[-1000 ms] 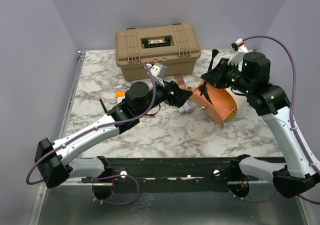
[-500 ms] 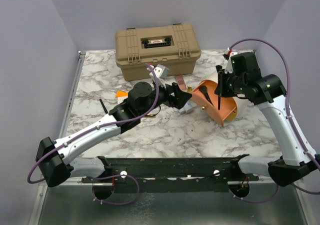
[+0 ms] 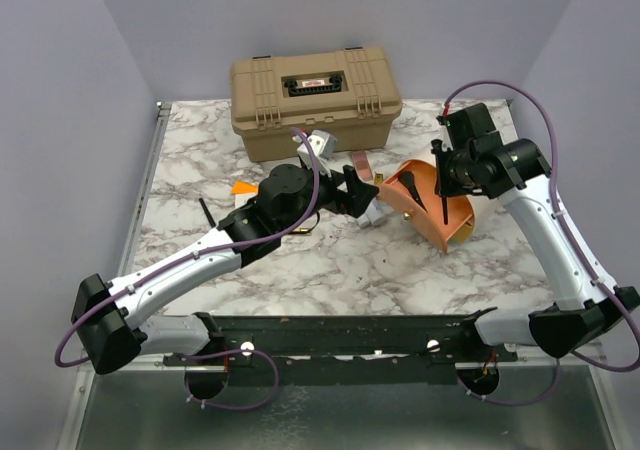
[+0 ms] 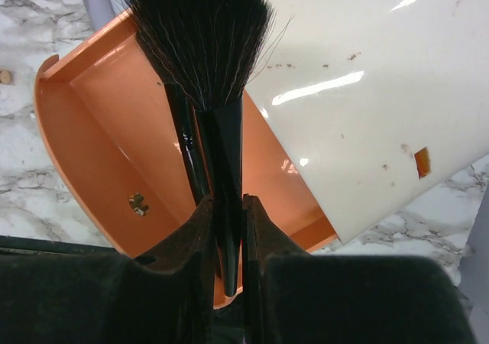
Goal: Organize the makeup
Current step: Place the makeup brush in the drawer.
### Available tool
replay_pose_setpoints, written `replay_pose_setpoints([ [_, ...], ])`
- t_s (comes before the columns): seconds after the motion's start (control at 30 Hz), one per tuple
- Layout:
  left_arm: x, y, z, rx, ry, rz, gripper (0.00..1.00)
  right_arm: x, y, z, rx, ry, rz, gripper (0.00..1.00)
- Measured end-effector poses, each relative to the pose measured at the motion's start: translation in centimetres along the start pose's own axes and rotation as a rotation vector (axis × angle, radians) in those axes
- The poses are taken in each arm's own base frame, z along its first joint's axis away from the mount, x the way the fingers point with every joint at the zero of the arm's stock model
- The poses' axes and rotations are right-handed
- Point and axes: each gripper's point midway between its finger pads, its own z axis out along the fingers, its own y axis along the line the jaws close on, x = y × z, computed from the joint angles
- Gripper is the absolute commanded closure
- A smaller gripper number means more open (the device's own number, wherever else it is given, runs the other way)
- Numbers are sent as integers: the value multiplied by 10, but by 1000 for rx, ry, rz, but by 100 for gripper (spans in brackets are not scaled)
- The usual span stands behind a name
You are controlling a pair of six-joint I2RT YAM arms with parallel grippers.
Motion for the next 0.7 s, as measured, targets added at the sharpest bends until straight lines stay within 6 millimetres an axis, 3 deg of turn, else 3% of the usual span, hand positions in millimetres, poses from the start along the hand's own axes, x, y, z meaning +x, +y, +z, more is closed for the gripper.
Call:
replay_pose_setpoints([
  [0.3, -7, 11, -4, -62, -28, 3, 11, 12, 1, 16, 8, 64, -16, 86],
  [0.7, -16, 13, -8, -85, -59, 0, 11, 22, 5, 21, -7, 98, -17, 74],
])
